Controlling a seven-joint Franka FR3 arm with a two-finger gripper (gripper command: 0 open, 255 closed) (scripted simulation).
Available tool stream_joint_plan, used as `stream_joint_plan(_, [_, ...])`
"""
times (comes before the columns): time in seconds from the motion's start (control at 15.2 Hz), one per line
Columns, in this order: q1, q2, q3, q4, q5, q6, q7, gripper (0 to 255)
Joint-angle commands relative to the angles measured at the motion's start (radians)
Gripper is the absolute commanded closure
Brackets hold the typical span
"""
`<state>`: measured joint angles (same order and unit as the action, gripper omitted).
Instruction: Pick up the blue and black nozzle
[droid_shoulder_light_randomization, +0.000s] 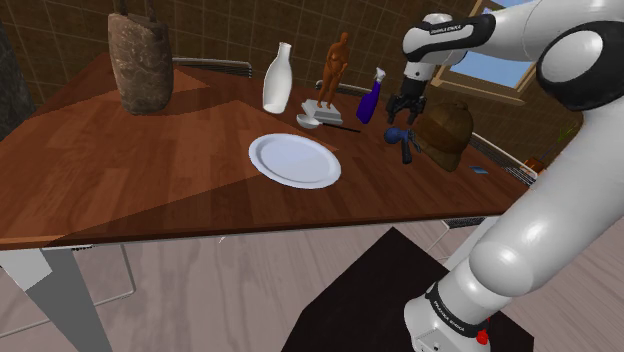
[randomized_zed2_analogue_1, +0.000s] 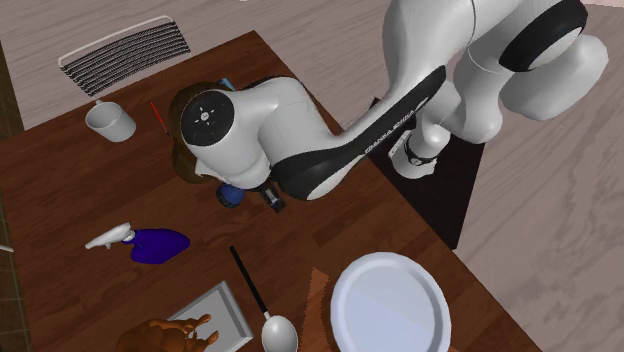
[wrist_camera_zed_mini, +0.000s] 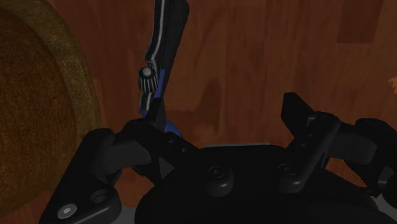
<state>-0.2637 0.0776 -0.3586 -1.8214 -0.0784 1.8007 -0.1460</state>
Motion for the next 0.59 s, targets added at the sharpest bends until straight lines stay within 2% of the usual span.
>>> stream_joint_plan(0.0, [-0.022, 0.066, -0.018, 0.051, 0.006, -0.001, -0.015, 0])
stream_joint_plan(0.33, [-0.081, 0.222, -0.051, 0.194, 0.027, -0.024, -0.045, 0])
stream_joint_plan(0.53, [-0.082, 0.23, -0.049, 0.164, 0.03, 0.013, -0.042, 0])
